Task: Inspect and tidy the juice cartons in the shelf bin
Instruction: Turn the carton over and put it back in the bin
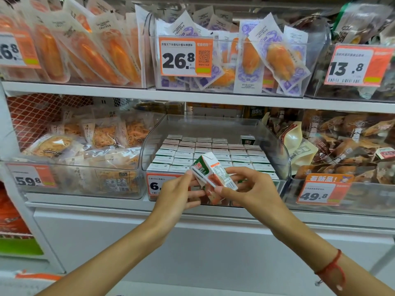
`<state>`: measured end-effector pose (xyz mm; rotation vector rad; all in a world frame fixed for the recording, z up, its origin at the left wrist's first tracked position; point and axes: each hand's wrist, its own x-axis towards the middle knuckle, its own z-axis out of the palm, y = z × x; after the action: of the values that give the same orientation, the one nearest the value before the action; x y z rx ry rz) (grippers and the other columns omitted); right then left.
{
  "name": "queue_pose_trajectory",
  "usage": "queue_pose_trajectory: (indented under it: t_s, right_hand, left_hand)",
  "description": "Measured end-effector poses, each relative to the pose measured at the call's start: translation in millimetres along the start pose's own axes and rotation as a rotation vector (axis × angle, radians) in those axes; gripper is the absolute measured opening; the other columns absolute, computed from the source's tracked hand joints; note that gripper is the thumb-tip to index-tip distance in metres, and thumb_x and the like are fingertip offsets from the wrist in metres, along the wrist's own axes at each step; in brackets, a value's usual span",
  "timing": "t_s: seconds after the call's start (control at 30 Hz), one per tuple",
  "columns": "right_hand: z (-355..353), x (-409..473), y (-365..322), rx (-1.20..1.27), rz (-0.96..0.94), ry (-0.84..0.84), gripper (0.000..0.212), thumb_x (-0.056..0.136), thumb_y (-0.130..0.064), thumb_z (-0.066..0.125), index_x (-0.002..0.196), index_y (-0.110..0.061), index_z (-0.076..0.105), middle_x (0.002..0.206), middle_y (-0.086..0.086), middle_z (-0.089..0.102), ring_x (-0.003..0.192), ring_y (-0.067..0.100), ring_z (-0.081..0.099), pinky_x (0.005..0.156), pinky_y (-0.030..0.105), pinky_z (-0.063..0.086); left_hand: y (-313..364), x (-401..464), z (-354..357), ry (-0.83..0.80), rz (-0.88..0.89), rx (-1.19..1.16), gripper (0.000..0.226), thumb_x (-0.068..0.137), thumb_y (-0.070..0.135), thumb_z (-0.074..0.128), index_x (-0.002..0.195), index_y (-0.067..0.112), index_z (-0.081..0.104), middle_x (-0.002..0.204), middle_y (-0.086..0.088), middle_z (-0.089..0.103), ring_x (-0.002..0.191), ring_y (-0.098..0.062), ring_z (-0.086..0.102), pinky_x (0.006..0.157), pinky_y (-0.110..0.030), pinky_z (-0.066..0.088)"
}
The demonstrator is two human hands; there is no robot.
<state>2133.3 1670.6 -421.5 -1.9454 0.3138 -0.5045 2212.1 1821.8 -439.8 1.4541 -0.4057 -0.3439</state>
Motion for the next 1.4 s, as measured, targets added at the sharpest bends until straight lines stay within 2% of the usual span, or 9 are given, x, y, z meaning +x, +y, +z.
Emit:
queue_pose_trajectory:
  t_s: [0.13,0.27,0.43,0.57,0.8,1.03,1.13,1.23,1.4]
  right_hand:
    - [10.4,-6.7,3.6,-0.154,-0.188,0.076,0.045,0.066,-0.028,0.089,0.1,-0.033,0.06,0.084,-0.013,0.065,0.072,-0.001,0.06,0.058,0.014,0.05]
    - [16.9,-11.3,3.9,-0.184,-0.281,-0.019,0.046,0.066,-0.03,0.088,0.104,-0.03,0.061,0.083,-0.011,0.061,0.071,0.006,0.057,0.058,0.017,0.049]
    - [0.8,0.0,-3.3,0.113,0.018,-0.232,0.031,0.079,-0.042,0.073,0.107,-0.03,0.07,0.091,-0.005,0.072,0.081,0.003,0.068,0.069,0.016,0.055]
    - [-2.2,-0.8,-1.8,0.115,0.178,-0.431,0.039,0.084,-0.049,0.063,0.114,-0.026,0.069,0.101,-0.007,0.075,0.097,0.004,0.069,0.085,0.022,0.056]
    - [5.4,-4.7,-0.6,0.156,0.096,-0.162,0.007,0.086,-0.029,0.071,0.091,-0.023,0.071,0.072,-0.01,0.074,0.067,0.001,0.069,0.061,0.011,0.053]
    - [-0.7,-5.9,-4.6,0.112,-0.02,0.056,0.015,0.082,-0.021,0.075,0.097,-0.019,0.074,0.085,-0.008,0.073,0.071,0.004,0.068,0.054,0.014,0.052]
    - [-2.4,-6.9,-4.6,0.153,-0.03,0.025,0.011,0.08,-0.025,0.076,0.089,-0.03,0.071,0.084,-0.011,0.074,0.082,-0.002,0.069,0.065,0.016,0.055]
    - [-5.9,-6.9,-5.1,0.295,0.013,-0.054,0.018,0.079,-0.038,0.071,0.095,-0.029,0.073,0.095,-0.013,0.075,0.098,0.006,0.069,0.079,0.02,0.057]
    - [-5.3,-11.5,-11.2,0.367,-0.043,-0.028,0.037,0.066,-0.049,0.069,0.093,-0.024,0.074,0.096,-0.01,0.075,0.096,0.004,0.068,0.08,0.02,0.055]
  left_hand:
    - [4.7,-2.0,3.2,-0.084,-0.026,-0.032,0.021,0.097,0.042,0.052,0.09,0.032,0.068,0.077,0.016,0.076,0.079,-0.004,0.073,0.062,-0.015,0.056]
    - [3.4,-4.3,-0.8,-0.08,-0.016,0.024,0.029,0.092,0.041,0.061,0.106,0.02,0.073,0.092,0.004,0.078,0.086,-0.007,0.073,0.068,-0.014,0.056]
    - [2.4,-3.3,-6.8,-0.151,-0.071,0.068,0.045,0.092,0.055,0.047,0.117,0.025,0.068,0.102,0.003,0.076,0.099,-0.009,0.071,0.093,-0.026,0.054]
    - [1.8,-4.7,-3.4,-0.149,-0.022,0.024,0.051,0.085,0.056,0.052,0.125,0.026,0.062,0.105,0.008,0.075,0.097,-0.006,0.071,0.085,-0.022,0.057]
    - [0.6,-2.6,3.6,-0.044,0.005,0.011,0.038,0.089,0.045,0.056,0.115,0.018,0.063,0.094,0.009,0.077,0.082,-0.002,0.073,0.06,-0.011,0.052]
    - [-3.3,-5.9,9.7,-0.081,0.149,-0.02,0.037,0.076,0.042,0.065,0.107,0.021,0.066,0.097,0.008,0.076,0.09,-0.004,0.072,0.068,-0.013,0.054]
    - [0.6,-4.3,1.9,-0.085,0.257,0.131,0.028,0.08,0.034,0.072,0.107,0.034,0.067,0.104,0.019,0.073,0.098,0.002,0.067,0.074,-0.012,0.053]
    - [3.8,0.2,-6.9,-0.026,0.36,0.33,0.042,0.078,0.031,0.078,0.117,0.041,0.065,0.117,0.018,0.066,0.113,-0.001,0.059,0.092,-0.02,0.049]
    - [6.3,-4.7,-7.0,0.087,0.583,0.443,0.052,0.074,0.011,0.083,0.116,0.038,0.067,0.112,0.017,0.066,0.113,-0.005,0.059,0.092,-0.024,0.051]
